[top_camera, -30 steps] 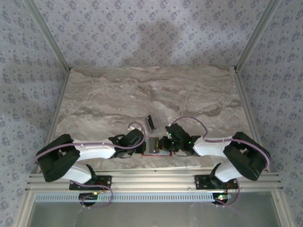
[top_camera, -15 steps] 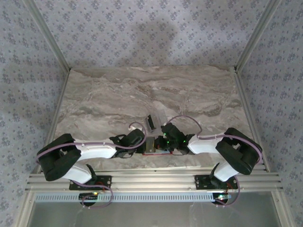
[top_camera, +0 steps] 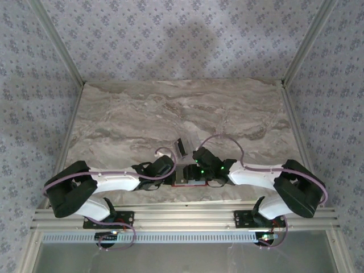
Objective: Put the credit cards into the card holder
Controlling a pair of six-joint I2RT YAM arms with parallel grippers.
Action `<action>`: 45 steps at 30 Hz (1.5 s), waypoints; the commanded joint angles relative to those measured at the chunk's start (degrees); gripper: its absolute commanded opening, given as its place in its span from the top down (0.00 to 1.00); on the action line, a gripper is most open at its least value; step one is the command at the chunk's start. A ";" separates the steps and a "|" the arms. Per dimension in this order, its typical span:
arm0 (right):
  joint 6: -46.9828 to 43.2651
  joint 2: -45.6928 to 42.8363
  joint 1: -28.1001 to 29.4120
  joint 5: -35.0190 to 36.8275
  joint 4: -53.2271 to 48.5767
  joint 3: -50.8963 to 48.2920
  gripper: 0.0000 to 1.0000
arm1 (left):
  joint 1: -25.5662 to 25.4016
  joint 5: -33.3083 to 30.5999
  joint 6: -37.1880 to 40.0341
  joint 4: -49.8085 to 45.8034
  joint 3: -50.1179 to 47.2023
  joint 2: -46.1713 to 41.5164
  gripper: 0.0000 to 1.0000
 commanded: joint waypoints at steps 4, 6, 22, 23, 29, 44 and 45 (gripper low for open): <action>-4.00 -3.03 0.20 11.09 -13.59 4.14 0.53 | -1.15 4.30 -0.73 -1.15 -1.73 4.01 0.79; -5.11 -1.72 0.16 13.00 -14.92 5.72 0.54 | -1.15 4.44 -0.73 -1.15 -1.74 4.03 0.79; -6.97 11.71 1.59 16.79 -14.91 10.23 0.56 | -1.15 4.31 -0.19 -1.59 -1.34 3.93 0.79; -6.80 12.15 1.79 16.75 -14.55 10.14 0.57 | -1.15 4.35 -0.21 -1.59 -1.35 3.89 0.79; -6.28 12.50 3.87 17.81 -14.23 10.10 0.84 | -1.15 4.34 -0.03 -1.85 -1.20 4.12 0.79; -8.52 7.93 4.85 8.05 -9.27 14.08 1.00 | -1.15 5.16 -1.10 0.52 -1.13 6.98 0.79; -8.56 9.01 4.78 6.16 -8.05 14.17 1.00 | -1.15 5.21 -1.17 0.61 -1.12 6.98 0.79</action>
